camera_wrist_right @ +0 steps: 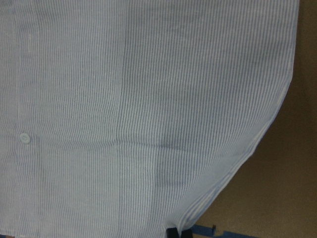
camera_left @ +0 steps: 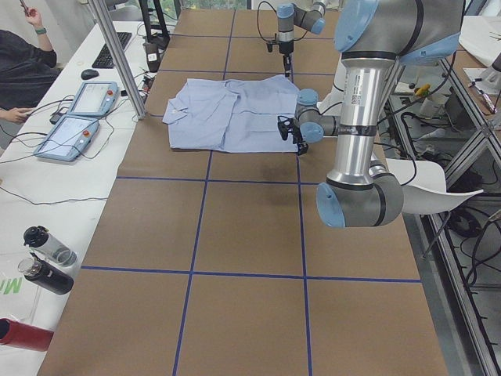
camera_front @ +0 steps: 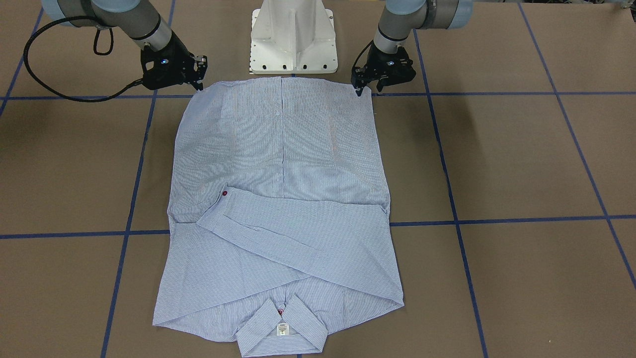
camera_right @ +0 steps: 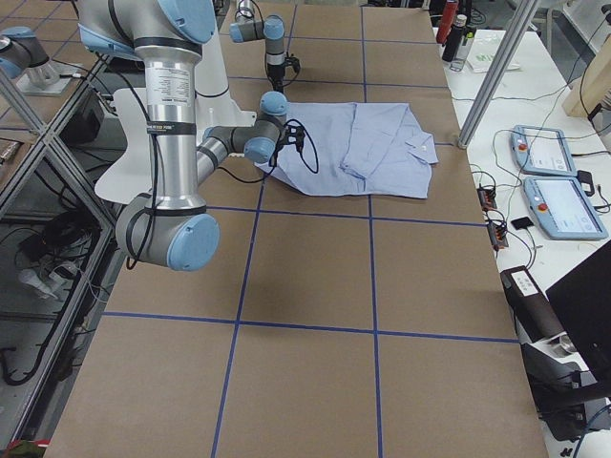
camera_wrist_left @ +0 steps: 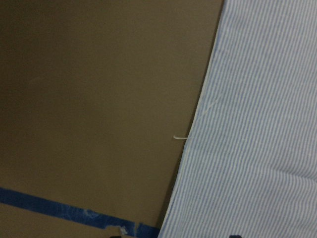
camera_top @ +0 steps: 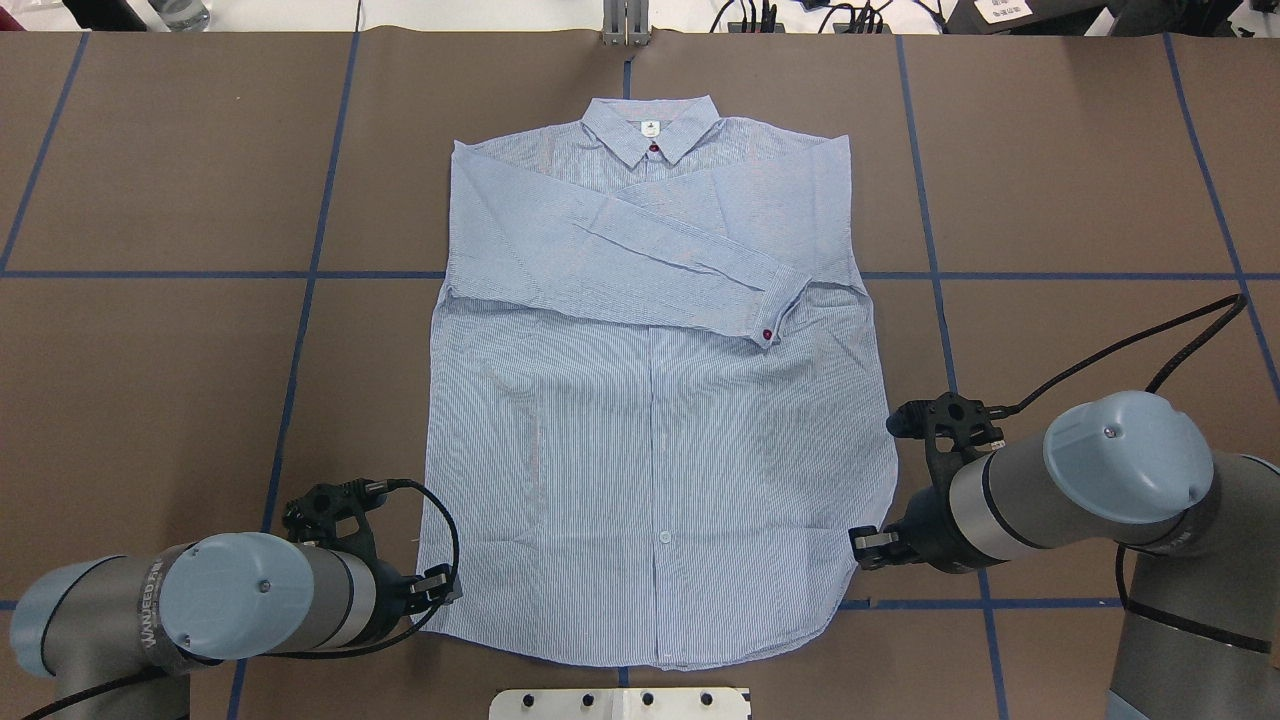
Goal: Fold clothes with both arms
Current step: 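Lower both grippers onto the two hem corners and close them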
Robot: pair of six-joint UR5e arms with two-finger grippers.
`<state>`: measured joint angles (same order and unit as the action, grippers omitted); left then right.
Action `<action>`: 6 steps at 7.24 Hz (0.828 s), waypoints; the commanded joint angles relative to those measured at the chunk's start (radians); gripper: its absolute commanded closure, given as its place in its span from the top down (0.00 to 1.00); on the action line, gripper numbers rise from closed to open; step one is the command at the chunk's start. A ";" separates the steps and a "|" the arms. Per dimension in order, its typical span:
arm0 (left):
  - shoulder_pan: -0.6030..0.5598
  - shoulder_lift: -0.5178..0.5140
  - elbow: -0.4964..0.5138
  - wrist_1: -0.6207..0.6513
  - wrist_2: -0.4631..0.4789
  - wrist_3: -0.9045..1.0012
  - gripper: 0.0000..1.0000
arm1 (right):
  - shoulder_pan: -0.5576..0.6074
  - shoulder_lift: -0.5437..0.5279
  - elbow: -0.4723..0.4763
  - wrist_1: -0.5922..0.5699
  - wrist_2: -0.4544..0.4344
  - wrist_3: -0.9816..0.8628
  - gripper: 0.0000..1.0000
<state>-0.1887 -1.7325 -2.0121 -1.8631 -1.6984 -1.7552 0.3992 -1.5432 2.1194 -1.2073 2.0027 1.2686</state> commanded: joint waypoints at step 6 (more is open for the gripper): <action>0.002 0.001 0.001 0.002 -0.001 0.000 0.38 | 0.012 -0.002 0.001 0.000 0.010 0.000 0.00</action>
<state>-0.1872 -1.7332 -2.0110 -1.8613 -1.6996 -1.7551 0.4101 -1.5445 2.1193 -1.2072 2.0111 1.2684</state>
